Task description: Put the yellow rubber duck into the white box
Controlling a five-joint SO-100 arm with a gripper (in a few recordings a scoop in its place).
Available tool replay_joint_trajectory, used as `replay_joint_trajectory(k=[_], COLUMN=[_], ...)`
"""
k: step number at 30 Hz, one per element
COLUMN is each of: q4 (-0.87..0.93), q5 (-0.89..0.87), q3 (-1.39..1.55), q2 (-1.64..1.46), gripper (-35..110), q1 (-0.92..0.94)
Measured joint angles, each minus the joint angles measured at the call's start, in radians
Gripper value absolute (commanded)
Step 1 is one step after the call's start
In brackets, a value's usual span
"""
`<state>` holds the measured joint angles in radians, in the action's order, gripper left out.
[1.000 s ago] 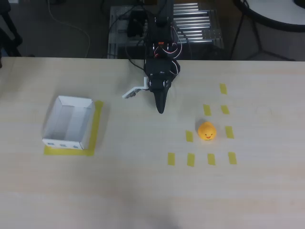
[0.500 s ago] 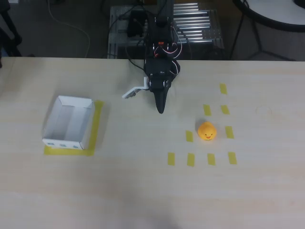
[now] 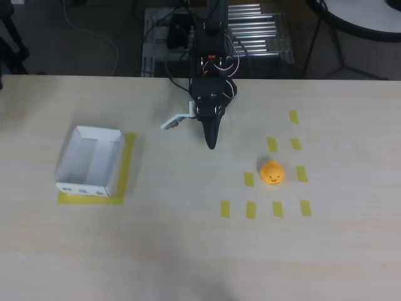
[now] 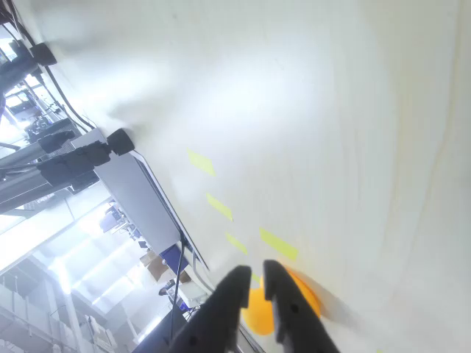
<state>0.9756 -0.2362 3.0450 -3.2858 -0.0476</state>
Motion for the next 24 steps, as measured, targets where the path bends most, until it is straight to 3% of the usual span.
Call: replay_joint_trajectory(k=[24], q4=[0.000], q5=[0.012], q3=[0.000], q2=[0.000], gripper=[0], q1=[-0.003])
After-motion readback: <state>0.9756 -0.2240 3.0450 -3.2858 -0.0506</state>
